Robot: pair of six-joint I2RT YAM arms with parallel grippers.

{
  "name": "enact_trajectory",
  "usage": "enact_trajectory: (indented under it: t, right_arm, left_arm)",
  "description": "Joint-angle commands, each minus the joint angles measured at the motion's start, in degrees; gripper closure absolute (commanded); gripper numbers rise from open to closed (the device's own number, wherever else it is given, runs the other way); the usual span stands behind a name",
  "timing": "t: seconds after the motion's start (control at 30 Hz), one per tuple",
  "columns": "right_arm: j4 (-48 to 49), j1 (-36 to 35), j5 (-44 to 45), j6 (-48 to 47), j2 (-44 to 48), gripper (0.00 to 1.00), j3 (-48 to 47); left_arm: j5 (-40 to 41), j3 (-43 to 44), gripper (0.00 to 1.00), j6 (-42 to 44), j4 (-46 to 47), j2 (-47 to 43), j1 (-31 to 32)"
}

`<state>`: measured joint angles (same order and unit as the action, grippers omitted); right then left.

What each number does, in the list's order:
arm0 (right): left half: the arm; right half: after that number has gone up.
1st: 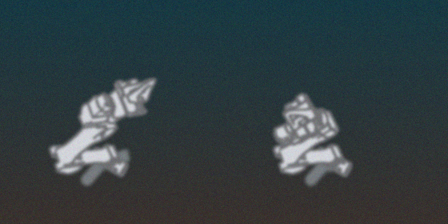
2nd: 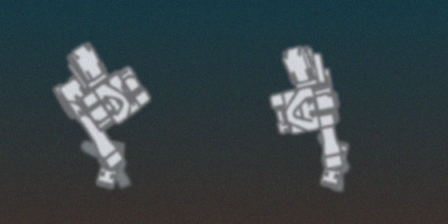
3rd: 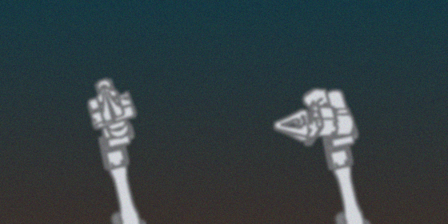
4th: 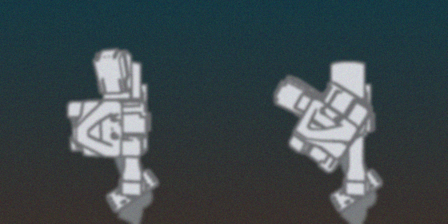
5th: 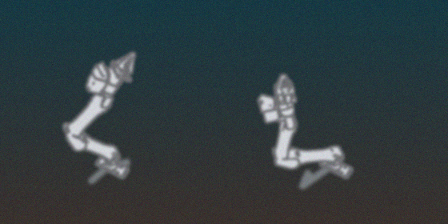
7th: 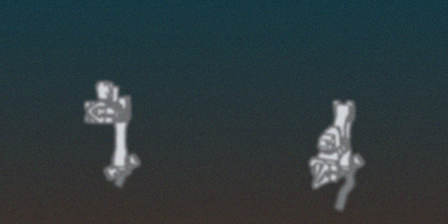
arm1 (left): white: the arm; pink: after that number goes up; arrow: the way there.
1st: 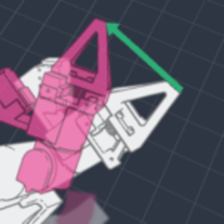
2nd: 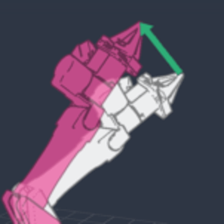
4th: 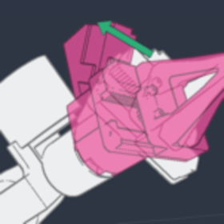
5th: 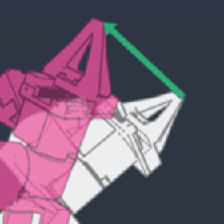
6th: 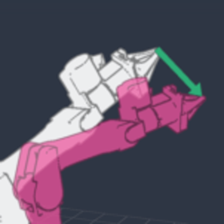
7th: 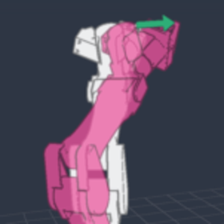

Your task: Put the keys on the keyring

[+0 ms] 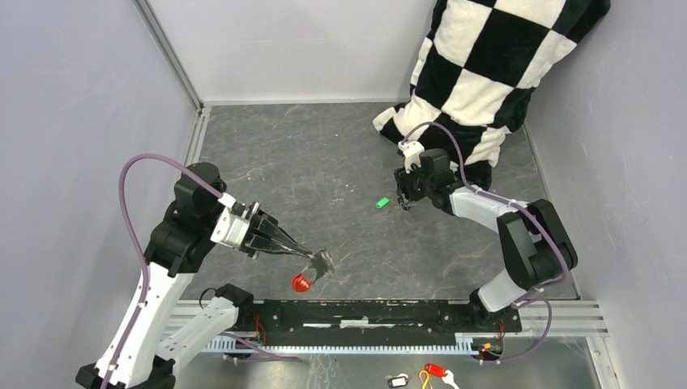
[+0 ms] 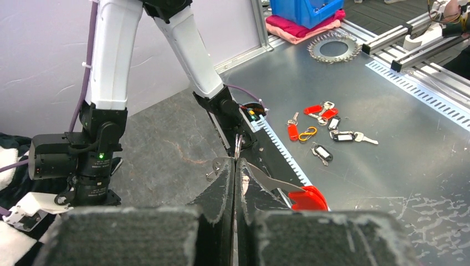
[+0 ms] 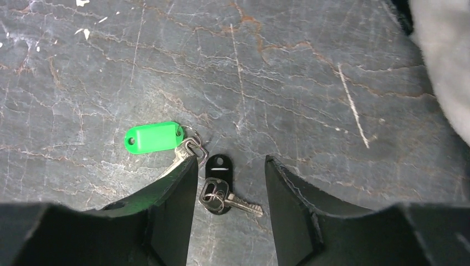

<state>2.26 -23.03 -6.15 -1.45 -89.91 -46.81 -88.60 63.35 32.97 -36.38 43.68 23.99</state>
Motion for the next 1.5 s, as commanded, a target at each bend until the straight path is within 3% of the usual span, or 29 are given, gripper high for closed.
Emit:
enact_trajectory:
  t: [0.0, 0.3, 0.93, 1.33, 1.47]
  right_arm:
    - [5.2, 1.3, -9.3, -2.5, -2.7, 0.48, -1.7]
    - [9.8, 5.3, -21.1, -0.4, -7.9, 0.52, -2.3]
    - [11.9, 6.2, -25.4, 0.6, -11.4, 0.62, -1.5]
    - [11.2, 6.1, -26.1, 0.5, -11.9, 0.82, -1.1]
    - [11.4, 6.2, -27.3, 0.5, -11.1, 0.95, -0.7]
  left_arm:
    - [-0.8, -0.2, 0.98, 2.7, 0.3, -0.2, 0.1]
    - [-0.5, 0.2, 0.98, 2.6, 0.3, 0.0, 0.1]
    - [-0.4, 0.6, 0.98, 3.1, 0.3, -0.3, 0.1]
    - [-0.4, 0.4, 0.98, 3.5, 0.3, -0.4, 0.1]
    - [-0.2, 0.4, 0.98, 3.5, 0.3, -0.3, 0.1]
